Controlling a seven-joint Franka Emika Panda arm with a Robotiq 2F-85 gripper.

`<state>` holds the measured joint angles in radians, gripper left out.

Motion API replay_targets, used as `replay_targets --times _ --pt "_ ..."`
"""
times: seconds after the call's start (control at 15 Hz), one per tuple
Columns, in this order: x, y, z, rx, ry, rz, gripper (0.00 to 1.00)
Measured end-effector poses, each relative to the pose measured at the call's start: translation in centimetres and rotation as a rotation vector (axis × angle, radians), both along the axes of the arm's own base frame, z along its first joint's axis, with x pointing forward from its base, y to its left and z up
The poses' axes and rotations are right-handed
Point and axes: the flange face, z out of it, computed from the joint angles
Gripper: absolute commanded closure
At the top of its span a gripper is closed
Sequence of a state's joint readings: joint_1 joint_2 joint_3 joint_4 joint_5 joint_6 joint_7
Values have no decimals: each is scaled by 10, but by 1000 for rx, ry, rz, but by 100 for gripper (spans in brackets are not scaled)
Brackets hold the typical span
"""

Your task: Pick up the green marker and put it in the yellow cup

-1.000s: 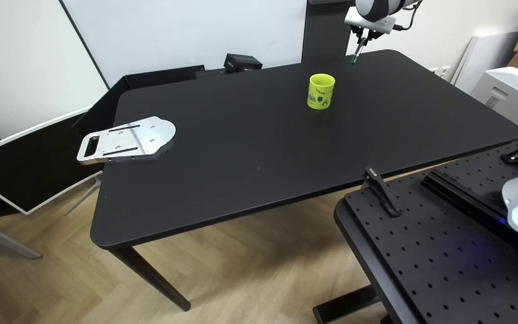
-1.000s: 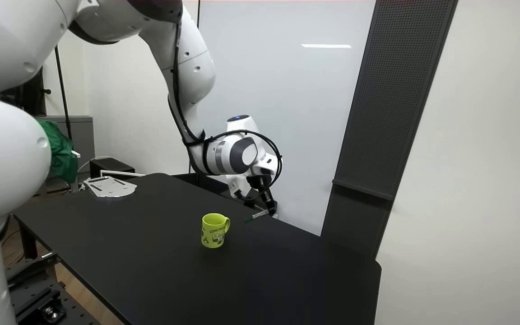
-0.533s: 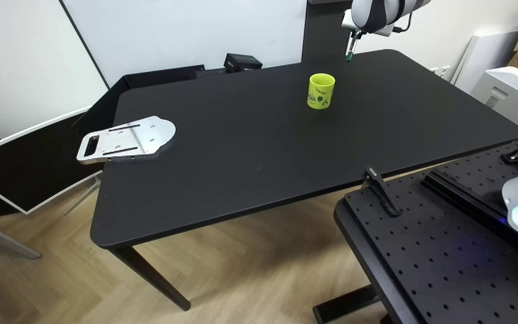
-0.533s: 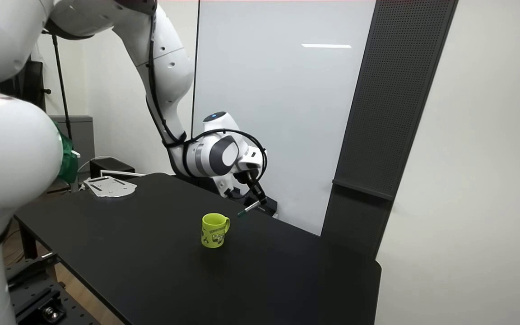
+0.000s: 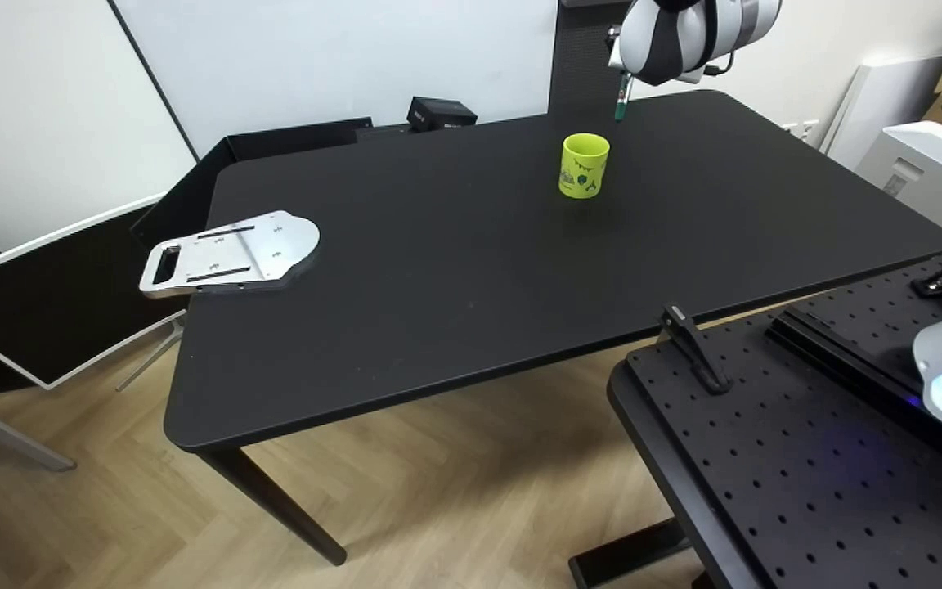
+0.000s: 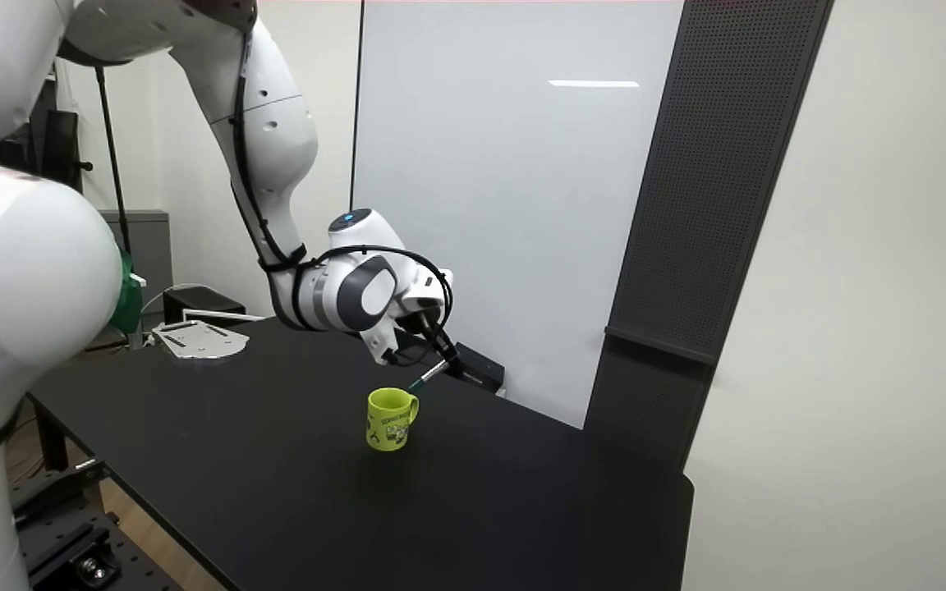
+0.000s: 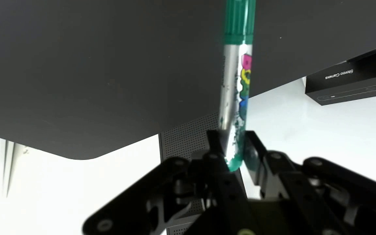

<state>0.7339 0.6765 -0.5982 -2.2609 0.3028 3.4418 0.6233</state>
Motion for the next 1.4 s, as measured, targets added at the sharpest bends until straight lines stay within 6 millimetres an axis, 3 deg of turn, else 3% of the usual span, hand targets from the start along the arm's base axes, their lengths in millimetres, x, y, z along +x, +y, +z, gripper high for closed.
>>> replay_targets --times 0.8,1.4 --pt "-8 56 -7 31 5 93 94" --pt "-10 68 -15 37 19 112 94"
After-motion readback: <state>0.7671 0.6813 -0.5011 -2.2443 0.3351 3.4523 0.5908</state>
